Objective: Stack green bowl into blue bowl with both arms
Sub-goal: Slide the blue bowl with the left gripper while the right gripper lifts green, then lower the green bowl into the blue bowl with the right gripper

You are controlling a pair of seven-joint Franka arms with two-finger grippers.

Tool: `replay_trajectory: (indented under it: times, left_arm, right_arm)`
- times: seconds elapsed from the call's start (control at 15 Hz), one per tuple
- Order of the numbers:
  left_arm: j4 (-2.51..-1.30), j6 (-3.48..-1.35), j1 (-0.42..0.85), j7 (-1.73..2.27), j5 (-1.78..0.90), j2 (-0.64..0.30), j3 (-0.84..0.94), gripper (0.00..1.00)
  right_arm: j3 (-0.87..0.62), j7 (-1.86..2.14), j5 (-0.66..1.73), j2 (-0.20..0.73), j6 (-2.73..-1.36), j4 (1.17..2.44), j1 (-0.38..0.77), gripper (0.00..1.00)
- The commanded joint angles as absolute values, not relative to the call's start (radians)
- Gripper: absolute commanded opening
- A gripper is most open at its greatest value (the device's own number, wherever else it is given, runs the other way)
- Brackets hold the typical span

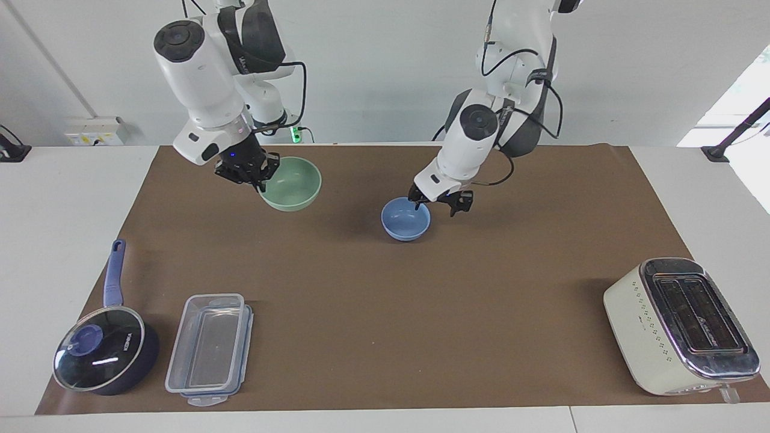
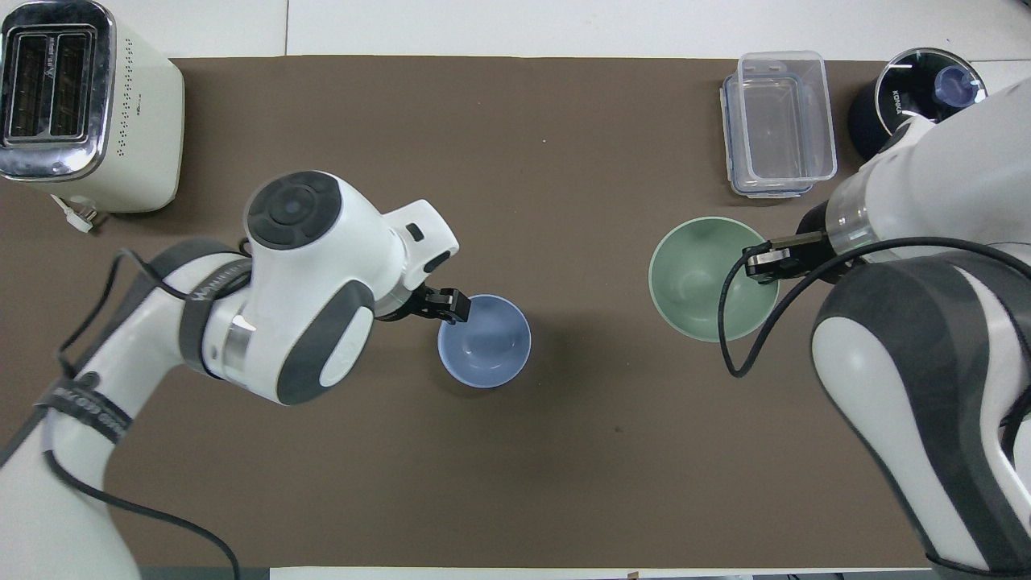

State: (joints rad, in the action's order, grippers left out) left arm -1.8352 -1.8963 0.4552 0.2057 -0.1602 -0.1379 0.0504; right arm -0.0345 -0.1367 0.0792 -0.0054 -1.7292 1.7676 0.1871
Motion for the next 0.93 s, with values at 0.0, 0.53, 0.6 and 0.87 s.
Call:
replay_trajectory:
  times: [0.0, 0.53, 0.6, 0.87]
  left_arm:
    - [-1.708, -1.712, 0.300, 0.082, -0.178, -0.106, 0.041, 1.00]
    - [-1.631, -1.568, 0.092, -0.051, 0.060, -0.041, 0.038, 1.00]
    - [-1.594, -1.528, 0.094, -0.051, 0.064, -0.047, 0.038, 1.00]
    - [-1.493, -1.379, 0.092, -0.041, 0.060, -0.052, 0.035, 1.00]
  right_arm:
    - [-0.037, -0.274, 0.133, 0.000, -1.791, 1.769, 0.253, 0.00]
    - [-0.038, -0.482, 0.265, 0.061, -2.051, 1.917, 0.437, 0.00]
    - [-0.038, -0.479, 0.276, 0.089, -2.062, 1.919, 0.439, 0.00]
    - [-0.040, -0.476, 0.333, 0.110, -2.109, 1.931, 0.465, 0.00]
